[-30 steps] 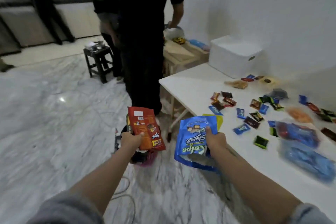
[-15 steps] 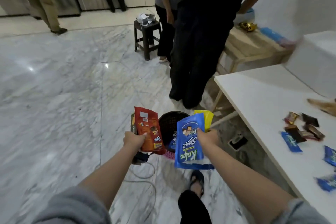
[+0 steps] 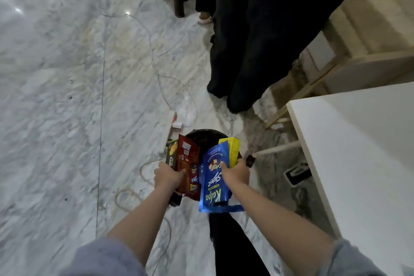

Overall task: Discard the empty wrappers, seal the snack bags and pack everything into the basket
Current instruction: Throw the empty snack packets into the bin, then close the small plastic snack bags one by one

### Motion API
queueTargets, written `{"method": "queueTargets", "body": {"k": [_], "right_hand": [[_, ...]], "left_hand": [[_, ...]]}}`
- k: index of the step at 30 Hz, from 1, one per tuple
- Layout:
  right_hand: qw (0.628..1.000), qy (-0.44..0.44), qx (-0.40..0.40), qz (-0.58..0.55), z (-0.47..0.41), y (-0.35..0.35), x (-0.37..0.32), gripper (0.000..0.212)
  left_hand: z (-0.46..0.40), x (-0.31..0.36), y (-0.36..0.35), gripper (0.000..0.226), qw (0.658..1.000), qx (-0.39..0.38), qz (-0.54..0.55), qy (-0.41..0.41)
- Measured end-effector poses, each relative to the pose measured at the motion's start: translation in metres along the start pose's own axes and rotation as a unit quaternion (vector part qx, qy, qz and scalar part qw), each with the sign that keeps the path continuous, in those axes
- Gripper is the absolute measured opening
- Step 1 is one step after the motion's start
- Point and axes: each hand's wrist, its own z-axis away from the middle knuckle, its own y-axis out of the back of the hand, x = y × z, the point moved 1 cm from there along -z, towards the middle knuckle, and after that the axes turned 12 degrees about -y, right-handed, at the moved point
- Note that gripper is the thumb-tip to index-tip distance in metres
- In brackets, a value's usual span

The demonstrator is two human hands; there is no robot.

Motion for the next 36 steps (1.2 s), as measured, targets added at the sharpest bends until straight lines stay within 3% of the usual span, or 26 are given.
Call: {"method": "queueTargets", "body": {"k": [3, 5, 10, 13, 19, 23, 25, 29, 36], "right_hand": [[0.999, -0.004, -0.027, 0.046, -0.034, -0.008, -0.016, 0.059], [0.997, -0.006, -0.042, 0.063, -0.052, -0.010, -0.024, 0.068], [0.993, -0.058, -0.070, 0.076, -0.074, 0.003, -0.024, 0.061], [0.991, -0.074, -0.067, 0.090, -0.066, 0.019, -0.023, 0.060], [0.995, -0.059, -0.064, 0.043, -0.025, 0.059, -0.030, 0.058], [0.999, -0.025, -0.040, -0.009, 0.014, 0.090, -0.028, 0.056], [0.999, 0.002, -0.027, -0.029, 0.033, 0.106, -0.022, 0.056], [0.995, 0.047, 0.022, -0.084, 0.076, 0.145, 0.003, 0.056], [0.970, 0.083, 0.140, -0.180, 0.133, 0.222, 0.102, 0.045]], "left_hand": [[-0.022, 0.018, -0.018, 0.068, 0.999, -0.032, 0.032, -0.006], [-0.040, 0.020, -0.032, 0.080, 0.996, -0.061, 0.053, -0.035], [-0.089, -0.016, -0.067, 0.108, 0.996, -0.085, 0.020, -0.034], [-0.085, -0.016, -0.067, 0.108, 0.995, -0.090, 0.020, -0.024], [-0.011, 0.063, -0.023, 0.088, 0.992, -0.108, 0.039, -0.057], [0.041, 0.113, -0.001, 0.043, 0.982, -0.131, 0.035, -0.133], [0.062, 0.132, 0.004, 0.034, 0.975, -0.144, 0.027, -0.166], [0.104, 0.162, -0.001, 0.072, 0.959, -0.163, -0.026, -0.230], [0.197, 0.199, -0.054, 0.086, 0.913, -0.230, -0.030, -0.337]]}}
